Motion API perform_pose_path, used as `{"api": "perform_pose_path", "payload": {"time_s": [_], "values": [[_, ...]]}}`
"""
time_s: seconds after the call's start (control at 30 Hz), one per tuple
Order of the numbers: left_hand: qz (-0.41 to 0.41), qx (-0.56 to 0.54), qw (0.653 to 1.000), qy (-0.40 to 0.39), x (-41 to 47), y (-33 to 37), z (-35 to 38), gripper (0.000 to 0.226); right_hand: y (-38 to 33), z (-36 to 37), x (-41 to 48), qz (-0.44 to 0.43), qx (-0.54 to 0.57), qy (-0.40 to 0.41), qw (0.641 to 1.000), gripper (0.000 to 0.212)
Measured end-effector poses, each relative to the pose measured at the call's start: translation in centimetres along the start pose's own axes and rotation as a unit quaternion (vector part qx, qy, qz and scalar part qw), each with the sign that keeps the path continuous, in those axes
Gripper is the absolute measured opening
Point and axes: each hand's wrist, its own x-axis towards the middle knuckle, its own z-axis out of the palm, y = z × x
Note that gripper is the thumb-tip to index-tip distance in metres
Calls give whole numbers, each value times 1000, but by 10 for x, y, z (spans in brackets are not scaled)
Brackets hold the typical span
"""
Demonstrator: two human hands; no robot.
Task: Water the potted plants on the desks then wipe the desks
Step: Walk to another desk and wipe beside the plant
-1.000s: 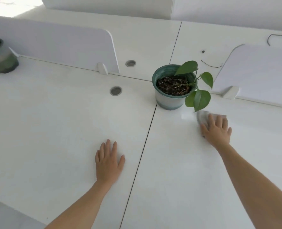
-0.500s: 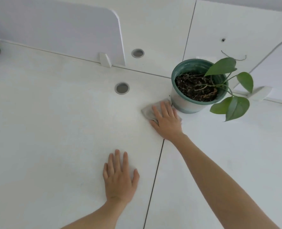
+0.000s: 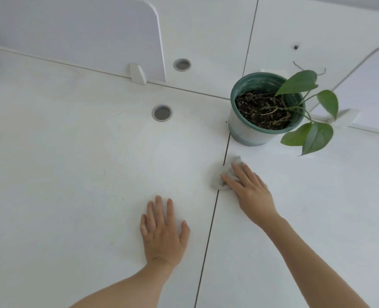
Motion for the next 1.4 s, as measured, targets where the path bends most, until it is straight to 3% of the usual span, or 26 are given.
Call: {"api": "perform_pose_path", "payload": {"time_s": [0.13, 0.23, 0.33, 0.6, 0.77, 0.97, 1.03, 1.13, 1.2, 1.3, 1.4], "values": [[2, -3, 1000, -10, 1, 1, -2, 59, 67, -19, -4, 191, 19, 29, 981, 47], [4, -8, 1000, -18, 1, 1, -4, 59, 96, -29, 18, 405, 34, 48, 912, 42], [5, -13, 999, -30, 2, 1, -5, 59, 81, -31, 40, 485, 61, 37, 872, 43], [6, -27, 996, -81, 2, 2, -9, 63, -20, -3, 35, 434, 86, 63, 894, 55], [29, -30, 986, -162, 1, 1, -18, 62, -88, 3, 17, 242, 66, 5, 968, 55], [-6, -95, 989, -112, -5, 1, -25, 60, -122, -11, -42, 120, 34, -67, 990, 49], [4, -85, 990, -113, -6, -2, -23, 68, -128, -18, -63, 140, 41, -60, 988, 51], [11, -109, 985, -134, -4, -5, -29, 71, -127, -24, -102, 262, 75, -73, 960, 55], [1, -160, 974, -159, 1, -7, -35, 69, -126, -29, -130, 340, 143, -24, 929, 55], [1, -259, 946, -195, 5, -16, -48, 63, -128, -36, -165, 402, 248, 59, 879, 45], [-3, -407, 892, -196, -4, -35, -63, 72, -143, -43, -185, 418, 332, 101, 839, 40]]}}
